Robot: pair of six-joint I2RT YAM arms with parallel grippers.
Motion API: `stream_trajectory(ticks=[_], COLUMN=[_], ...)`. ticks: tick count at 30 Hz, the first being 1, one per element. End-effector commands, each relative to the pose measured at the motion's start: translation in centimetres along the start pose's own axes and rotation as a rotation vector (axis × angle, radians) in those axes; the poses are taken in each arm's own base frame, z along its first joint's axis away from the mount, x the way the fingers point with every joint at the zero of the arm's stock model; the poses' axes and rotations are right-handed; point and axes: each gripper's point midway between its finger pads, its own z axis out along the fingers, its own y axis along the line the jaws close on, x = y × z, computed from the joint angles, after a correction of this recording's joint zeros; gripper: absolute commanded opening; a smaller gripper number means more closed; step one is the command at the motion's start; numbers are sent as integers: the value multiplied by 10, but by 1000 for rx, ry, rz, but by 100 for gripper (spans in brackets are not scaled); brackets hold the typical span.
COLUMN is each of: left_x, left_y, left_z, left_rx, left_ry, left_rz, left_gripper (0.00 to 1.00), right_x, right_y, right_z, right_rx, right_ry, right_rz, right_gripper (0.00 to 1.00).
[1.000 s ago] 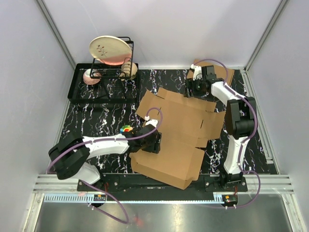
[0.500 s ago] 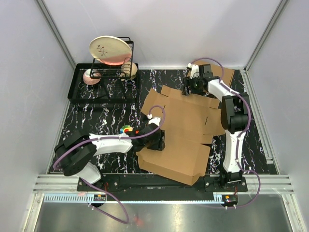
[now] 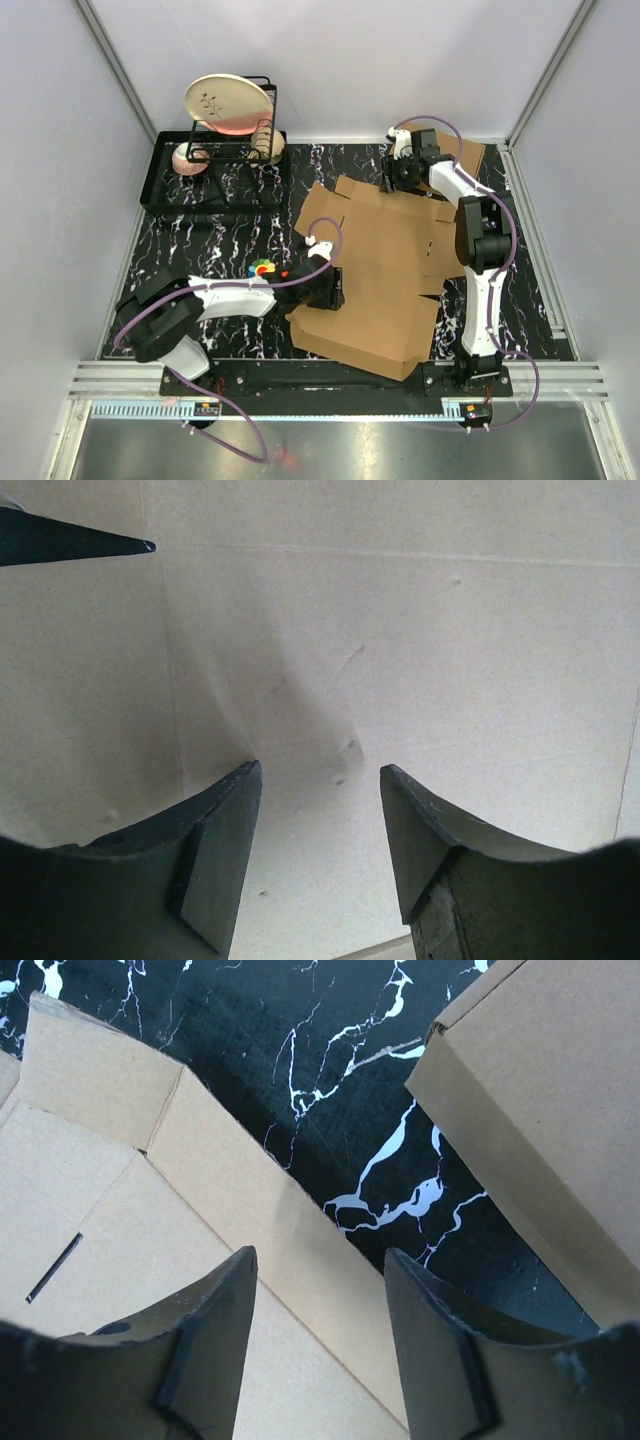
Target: Fold the paper box
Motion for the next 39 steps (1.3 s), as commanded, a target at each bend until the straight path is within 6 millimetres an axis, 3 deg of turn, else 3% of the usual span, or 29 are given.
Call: stream_trajectory(ticks=[1, 3, 4, 7, 11, 14, 15, 16, 21, 27, 31, 34, 38, 39], left_x=[76, 77, 78, 84, 100, 112, 113, 117, 114, 120, 128, 113, 62, 46], left_y=[56, 56, 56, 60, 69, 80, 79, 82, 65, 56, 64, 62, 41, 25], left_z=[-1, -1, -1, -1, -6, -13, -16, -20, -35, -62, -85, -96, -115, -119], left_rx=[-173, -175, -175, -189, -216, -255, -248, -247, -221, -264, -300, -297, -245, -206], left_ry=[239, 242, 243, 261, 295, 321, 319, 326, 302, 309, 307, 241, 57, 6], left_rz=[19, 19, 19, 27, 58, 77, 72, 70, 98, 164, 175, 148, 146, 140], left_gripper=[58, 58, 58, 58, 57, 57, 57, 57, 56, 53, 54, 58, 71, 74], right_x=[-1, -1, 10, 18, 14, 2, -16, -13, -39, -41, -34, -27, -33, -40], right_y=[8, 11, 11, 14, 16, 14, 17, 15, 20, 15, 14, 29, 52, 53], right_z=[-4, -10, -10, -20, -40, -59, -72, -75, -107, -116, -107, -97, -90, -91], right_rx=[-14, -6, 2, 20, 66, 125, 136, 154, 186, 224, 215, 119, 10, 5], right_ry=[7, 5, 28, 35, -11, -75, -142, -151, -234, -219, -215, -186, -167, -183], right_rz=[-36, -57, -58, -52, -3, 52, 68, 87, 140, 107, 76, 54, 28, 22], right_gripper=[56, 52, 52, 51, 53, 57, 58, 62, 73, 78, 78, 79, 80, 80])
